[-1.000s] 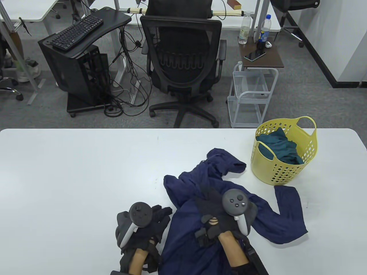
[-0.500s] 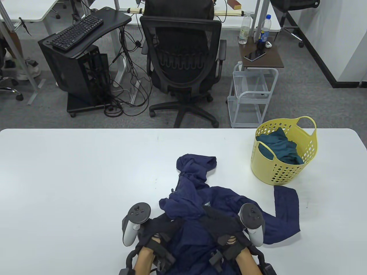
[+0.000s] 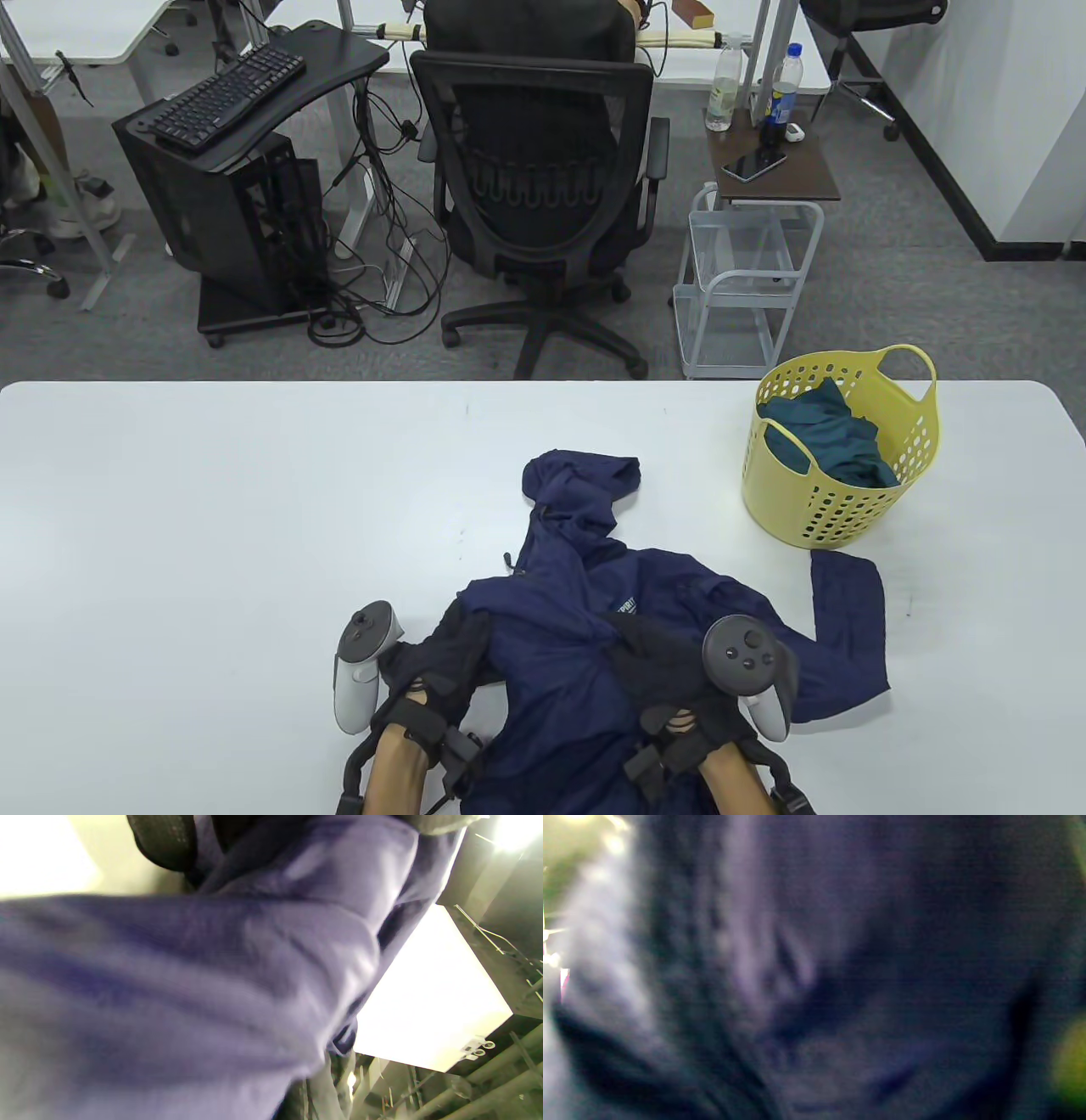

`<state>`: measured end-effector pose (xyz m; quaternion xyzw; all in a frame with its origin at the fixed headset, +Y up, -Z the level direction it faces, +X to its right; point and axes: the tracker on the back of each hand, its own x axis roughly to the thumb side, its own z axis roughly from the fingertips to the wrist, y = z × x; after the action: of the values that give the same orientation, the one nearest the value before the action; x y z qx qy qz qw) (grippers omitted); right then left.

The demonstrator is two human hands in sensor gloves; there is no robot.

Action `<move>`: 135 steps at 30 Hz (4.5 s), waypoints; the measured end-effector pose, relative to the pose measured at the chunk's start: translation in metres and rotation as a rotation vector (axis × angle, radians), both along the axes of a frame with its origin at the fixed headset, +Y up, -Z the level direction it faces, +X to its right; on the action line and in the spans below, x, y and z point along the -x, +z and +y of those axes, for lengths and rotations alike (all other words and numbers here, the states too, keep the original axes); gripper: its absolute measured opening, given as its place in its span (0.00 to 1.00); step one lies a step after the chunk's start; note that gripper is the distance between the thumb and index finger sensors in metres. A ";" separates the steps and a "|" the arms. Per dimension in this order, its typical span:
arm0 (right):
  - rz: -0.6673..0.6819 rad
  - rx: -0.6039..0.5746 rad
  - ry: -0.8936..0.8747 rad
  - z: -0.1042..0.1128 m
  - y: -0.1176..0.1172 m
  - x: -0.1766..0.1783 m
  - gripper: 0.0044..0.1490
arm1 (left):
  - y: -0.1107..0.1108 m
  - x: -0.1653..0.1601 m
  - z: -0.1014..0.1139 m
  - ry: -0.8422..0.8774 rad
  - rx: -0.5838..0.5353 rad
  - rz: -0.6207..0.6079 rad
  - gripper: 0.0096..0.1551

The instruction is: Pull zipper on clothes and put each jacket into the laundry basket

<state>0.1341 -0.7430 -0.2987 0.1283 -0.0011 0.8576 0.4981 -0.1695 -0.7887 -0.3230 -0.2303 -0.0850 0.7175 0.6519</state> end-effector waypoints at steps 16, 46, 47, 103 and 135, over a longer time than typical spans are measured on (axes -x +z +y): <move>-0.114 -0.009 0.129 0.000 -0.001 -0.017 0.22 | 0.011 0.025 0.041 -1.099 -0.204 -0.213 0.61; 0.013 0.061 0.924 -0.026 -0.020 0.100 0.33 | 0.005 0.003 0.037 -1.345 -0.258 -0.084 0.63; 0.006 0.099 0.921 -0.029 -0.021 0.095 0.32 | 0.005 -0.003 0.034 -1.409 -0.250 -0.091 0.62; -0.111 0.265 0.823 -0.036 -0.018 0.036 0.29 | 0.042 0.103 0.148 -2.086 -0.321 0.587 0.31; 0.054 0.177 0.611 0.010 -0.012 0.044 0.43 | 0.020 0.047 0.103 -1.681 -0.209 0.237 0.40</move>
<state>0.0899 -0.7334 -0.3109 0.1014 0.1254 0.9606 0.2263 -0.2165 -0.6859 -0.3028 -0.0790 0.1169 0.0032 0.9900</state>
